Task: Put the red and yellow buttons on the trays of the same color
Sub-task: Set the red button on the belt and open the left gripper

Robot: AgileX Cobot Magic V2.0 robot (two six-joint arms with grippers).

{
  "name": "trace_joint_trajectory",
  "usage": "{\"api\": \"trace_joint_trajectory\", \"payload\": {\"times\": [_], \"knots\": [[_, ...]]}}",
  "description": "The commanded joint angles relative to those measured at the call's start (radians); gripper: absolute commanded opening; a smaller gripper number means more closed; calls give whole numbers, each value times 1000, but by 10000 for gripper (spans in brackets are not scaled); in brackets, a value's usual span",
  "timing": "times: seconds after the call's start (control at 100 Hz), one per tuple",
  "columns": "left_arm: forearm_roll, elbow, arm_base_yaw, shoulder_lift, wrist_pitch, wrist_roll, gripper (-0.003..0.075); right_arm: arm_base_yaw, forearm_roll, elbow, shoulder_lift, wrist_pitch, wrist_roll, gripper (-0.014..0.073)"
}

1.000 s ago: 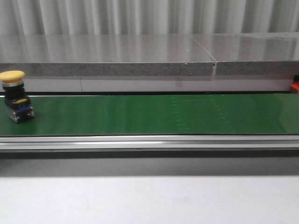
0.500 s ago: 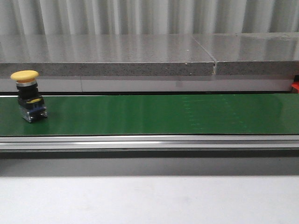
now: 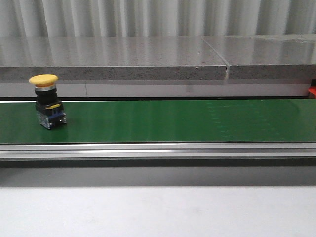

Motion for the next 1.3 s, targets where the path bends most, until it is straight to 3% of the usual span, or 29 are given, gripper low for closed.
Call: {"api": "trace_joint_trajectory", "payload": {"times": [0.0,0.19,0.53,0.78,1.29], "knots": [[-14,-81,-4,-67,21,16,206,1,-7,-22,12,-63,-8,-68],[-69,-175,-62,-101,52,18,206,1,-7,-22,12,-63,-8,-68],[-59,-190,-323,-127,84,69,206,1,-7,-22,12,-63,-8,-68],[84,-174,-514,-125,107,71,206,1,-7,-22,12,-63,-8,-68],[61,-165,-564,-32,88,71,216,1,-7,-22,12,-63,-8,-68]]}}
